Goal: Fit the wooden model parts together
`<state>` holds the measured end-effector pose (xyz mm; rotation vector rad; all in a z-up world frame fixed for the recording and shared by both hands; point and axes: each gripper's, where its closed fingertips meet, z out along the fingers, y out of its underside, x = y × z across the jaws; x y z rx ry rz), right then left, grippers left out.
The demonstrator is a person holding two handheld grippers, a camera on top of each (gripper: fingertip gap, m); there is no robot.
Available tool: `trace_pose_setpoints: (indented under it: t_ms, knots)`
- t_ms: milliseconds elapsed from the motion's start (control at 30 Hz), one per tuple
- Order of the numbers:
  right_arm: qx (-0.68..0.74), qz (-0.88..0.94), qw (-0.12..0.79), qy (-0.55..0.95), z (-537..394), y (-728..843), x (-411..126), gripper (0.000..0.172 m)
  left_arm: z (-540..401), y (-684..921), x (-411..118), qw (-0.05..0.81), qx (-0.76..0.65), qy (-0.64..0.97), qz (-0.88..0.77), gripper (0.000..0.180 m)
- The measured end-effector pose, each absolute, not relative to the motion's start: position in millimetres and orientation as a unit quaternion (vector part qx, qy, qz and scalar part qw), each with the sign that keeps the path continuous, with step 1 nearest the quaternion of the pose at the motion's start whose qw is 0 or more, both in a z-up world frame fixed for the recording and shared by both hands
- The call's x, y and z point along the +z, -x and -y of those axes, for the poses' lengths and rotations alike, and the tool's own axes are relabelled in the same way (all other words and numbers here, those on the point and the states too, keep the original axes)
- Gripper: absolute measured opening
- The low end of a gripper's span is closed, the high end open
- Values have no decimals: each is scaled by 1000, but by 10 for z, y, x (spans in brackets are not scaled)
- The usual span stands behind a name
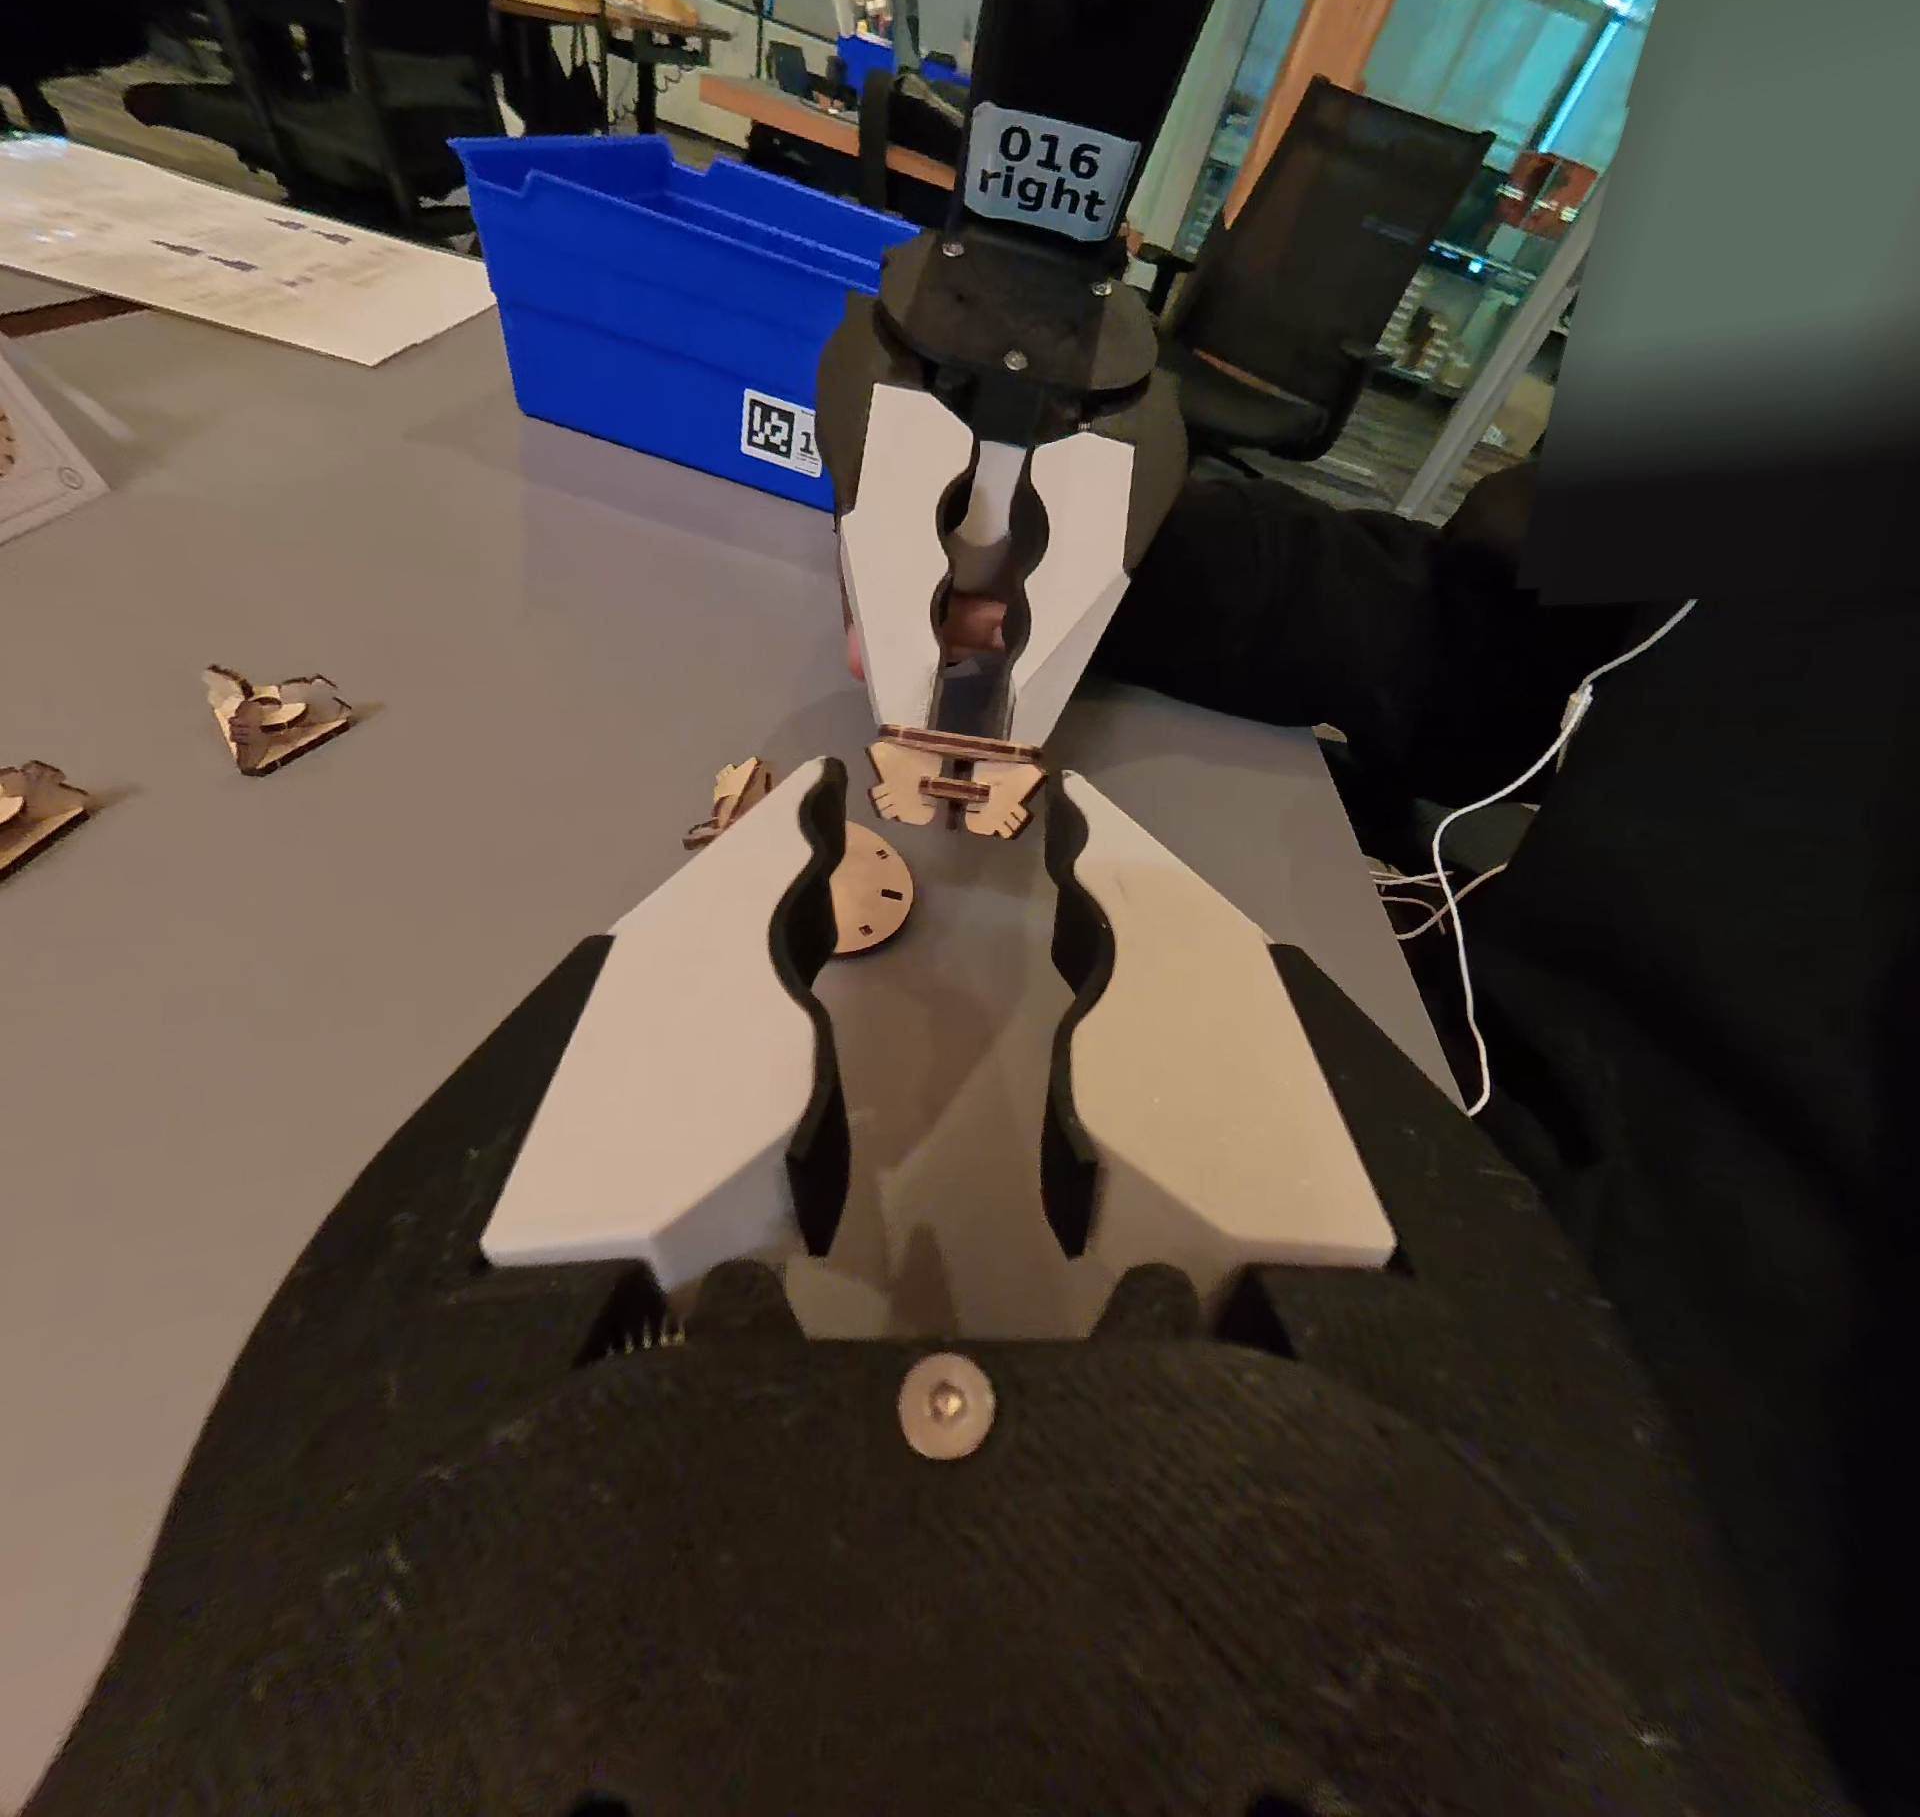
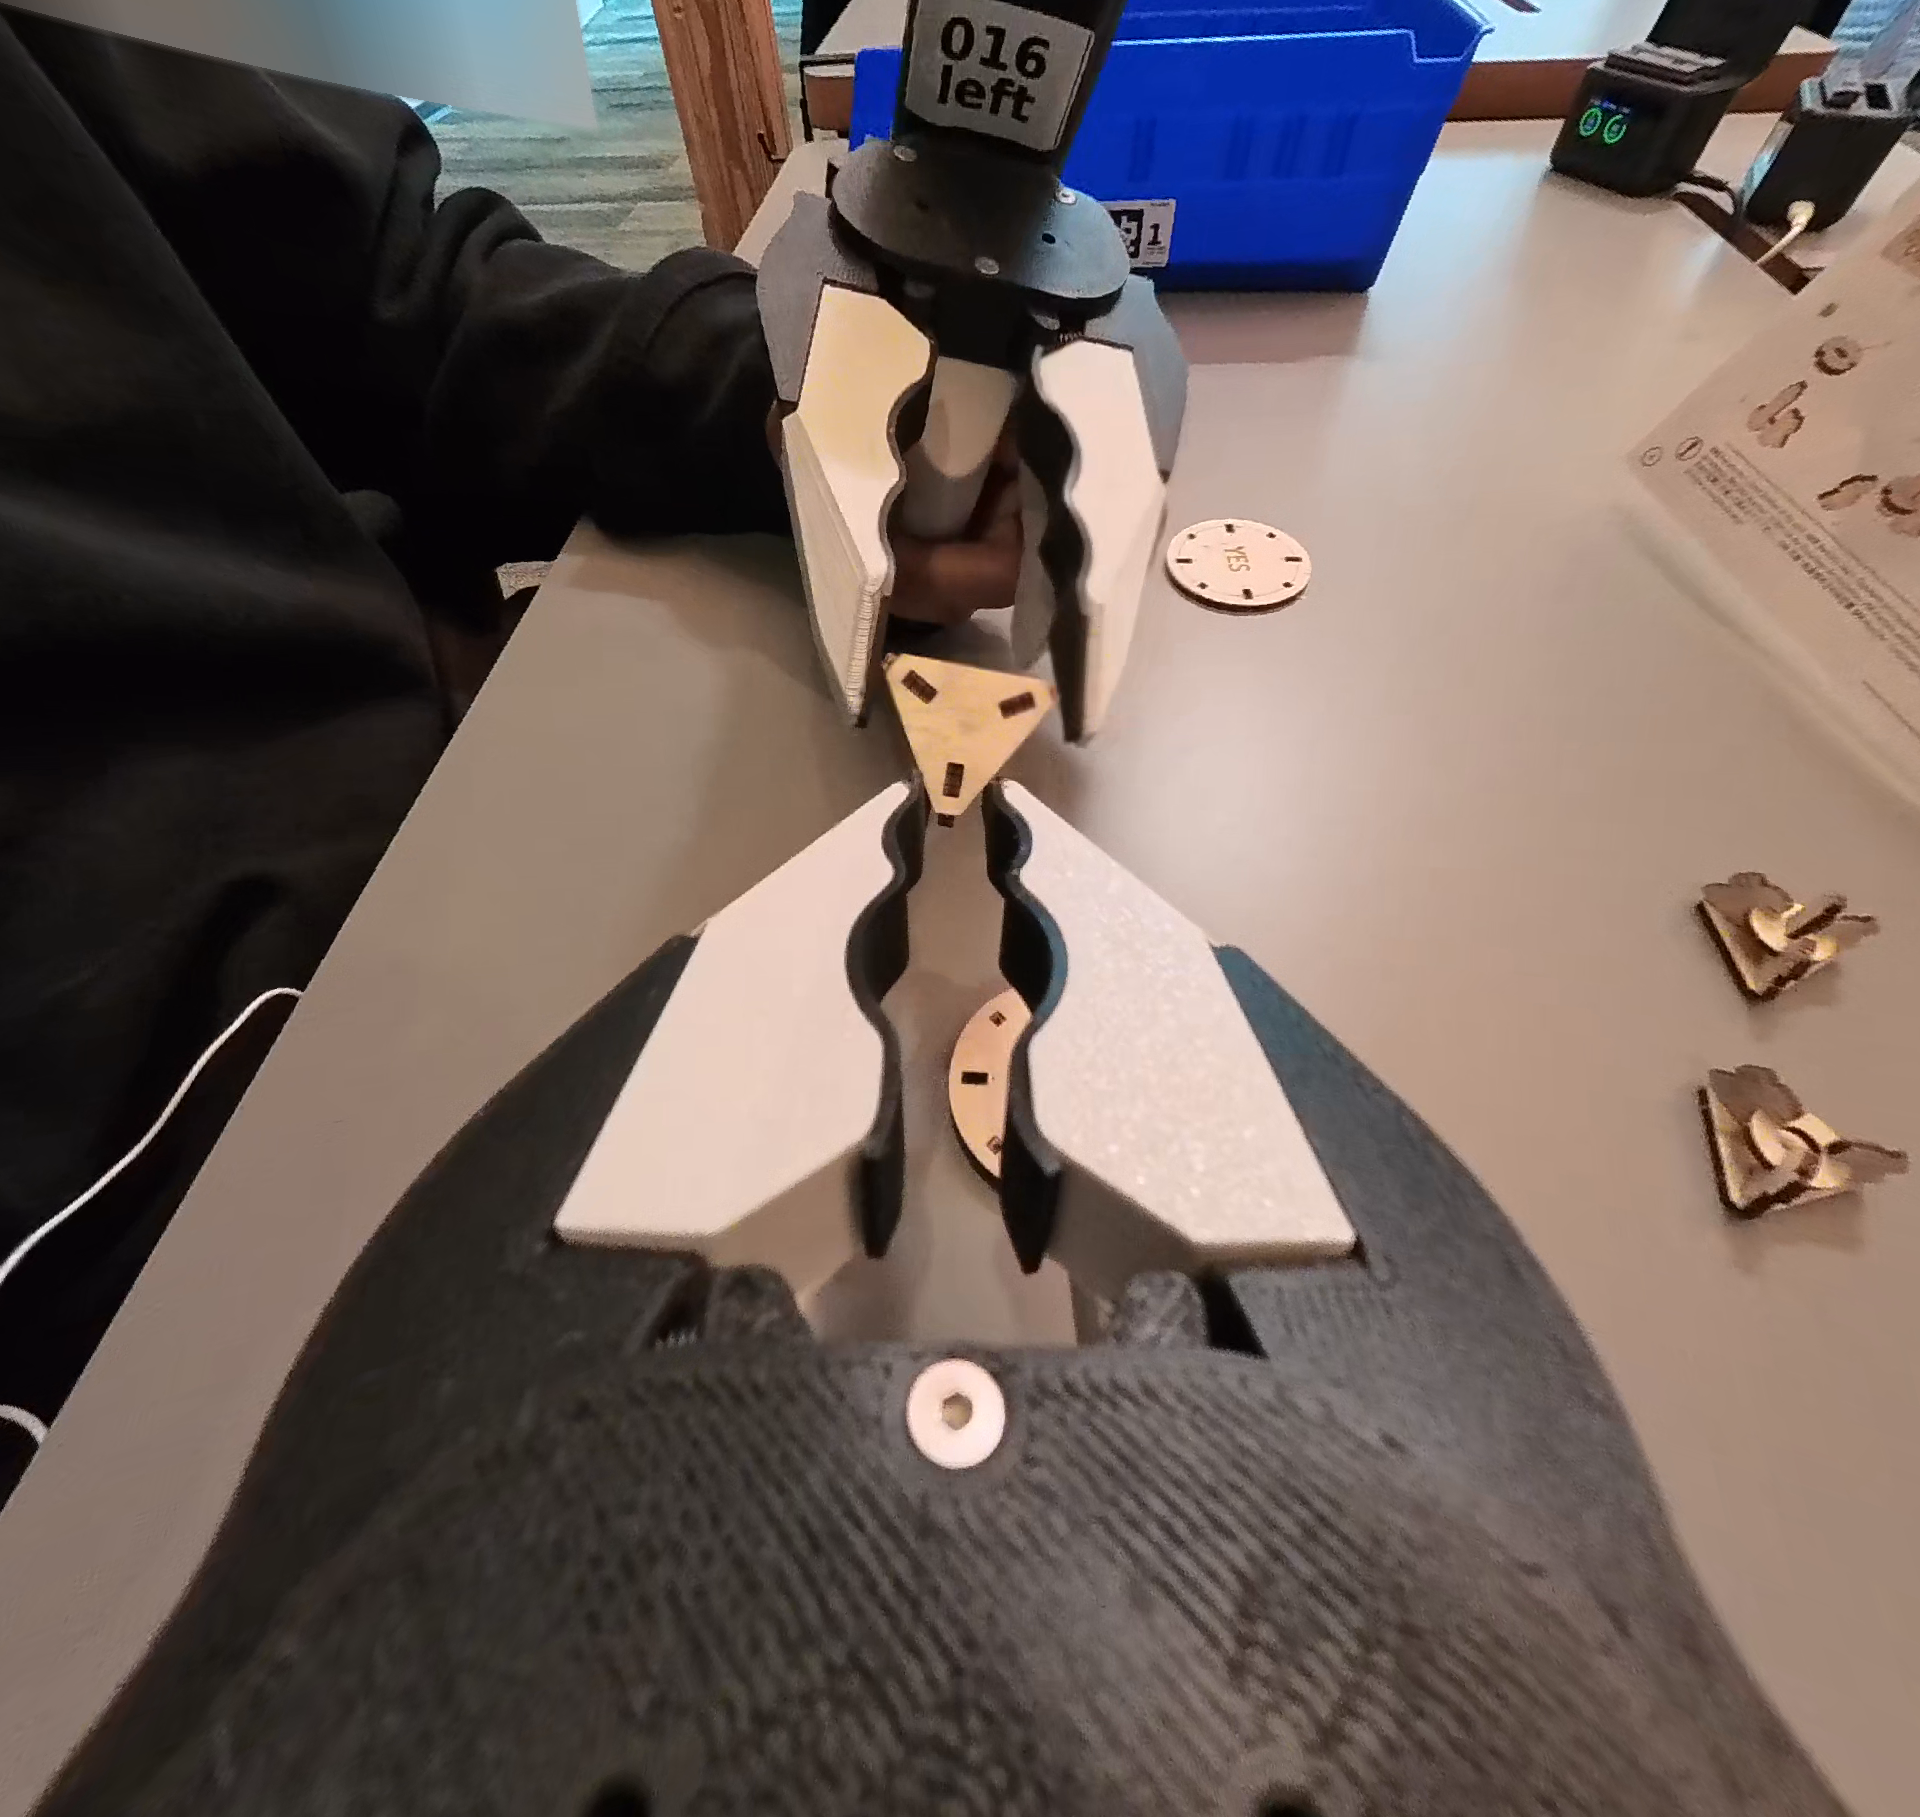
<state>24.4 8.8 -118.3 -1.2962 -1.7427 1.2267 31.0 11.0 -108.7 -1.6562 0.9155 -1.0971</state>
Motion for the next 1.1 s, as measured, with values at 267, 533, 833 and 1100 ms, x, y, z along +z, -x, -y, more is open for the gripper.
trace_pose_setpoints:
  t_ms: [267,533,833,1100]
  knots:
    - [434,660,359,498,-183,-275,-1152,47,-216,-235,-1077,469,-436,686,-345,32]
    - [350,647,331,591,-476,-424,-1469,81,-397,-113,-1138,455,-435,723,-286,32]
    - [298,675,262,623,-474,-468,-1904,66,-372,-157,-1134,446,-457,717,-280,32]
    - [323,697,256,586,-316,-406,-1901,65,-303,-201,-1135,442,-463,706,-303,32]
